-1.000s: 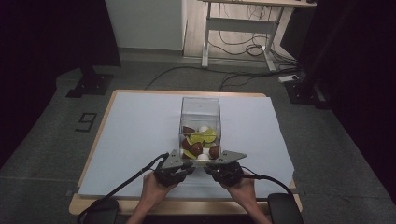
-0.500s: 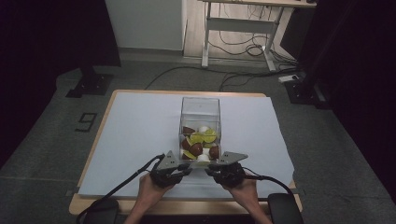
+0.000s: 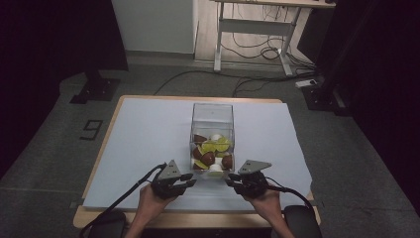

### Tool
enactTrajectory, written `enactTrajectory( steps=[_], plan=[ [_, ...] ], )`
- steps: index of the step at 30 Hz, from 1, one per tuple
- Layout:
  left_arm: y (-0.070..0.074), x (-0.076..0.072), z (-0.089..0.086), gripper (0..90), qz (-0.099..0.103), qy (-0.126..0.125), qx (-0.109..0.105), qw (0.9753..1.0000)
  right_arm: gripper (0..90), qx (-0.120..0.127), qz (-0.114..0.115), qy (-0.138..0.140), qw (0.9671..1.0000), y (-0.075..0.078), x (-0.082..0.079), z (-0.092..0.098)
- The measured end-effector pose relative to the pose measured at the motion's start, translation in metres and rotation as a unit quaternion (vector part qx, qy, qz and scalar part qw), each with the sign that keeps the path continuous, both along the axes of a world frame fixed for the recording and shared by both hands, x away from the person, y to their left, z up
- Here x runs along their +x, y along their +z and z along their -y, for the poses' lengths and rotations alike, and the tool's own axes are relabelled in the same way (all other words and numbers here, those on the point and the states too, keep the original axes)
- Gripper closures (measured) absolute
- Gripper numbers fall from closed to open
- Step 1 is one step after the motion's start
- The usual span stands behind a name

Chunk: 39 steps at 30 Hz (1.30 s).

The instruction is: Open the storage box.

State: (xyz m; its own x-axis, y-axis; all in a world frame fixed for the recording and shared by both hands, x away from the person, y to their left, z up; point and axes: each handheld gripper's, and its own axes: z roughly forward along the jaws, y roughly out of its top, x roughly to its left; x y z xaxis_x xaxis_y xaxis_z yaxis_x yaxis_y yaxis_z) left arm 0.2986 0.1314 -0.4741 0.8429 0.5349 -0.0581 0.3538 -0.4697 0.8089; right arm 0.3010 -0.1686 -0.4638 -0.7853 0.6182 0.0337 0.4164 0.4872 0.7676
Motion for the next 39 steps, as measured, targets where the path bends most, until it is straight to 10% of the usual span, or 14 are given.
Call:
enactTrajectory(
  steps=[16, 39],
  plan=[
    [0.002, 0.008, -0.02, 60.5, 0.003, 0.025, 0.007, 0.9996, 66.2, -0.007, -0.005, -0.027, 0.9996, 0.003, 0.006, 0.025],
    [-0.017, 0.036, -0.048, 14.2, -0.011, 0.095, 0.019, 0.9952, 28.3, -0.04, -0.001, -0.09, 0.9951, -0.012, 0.032, 0.053]
  ],
)
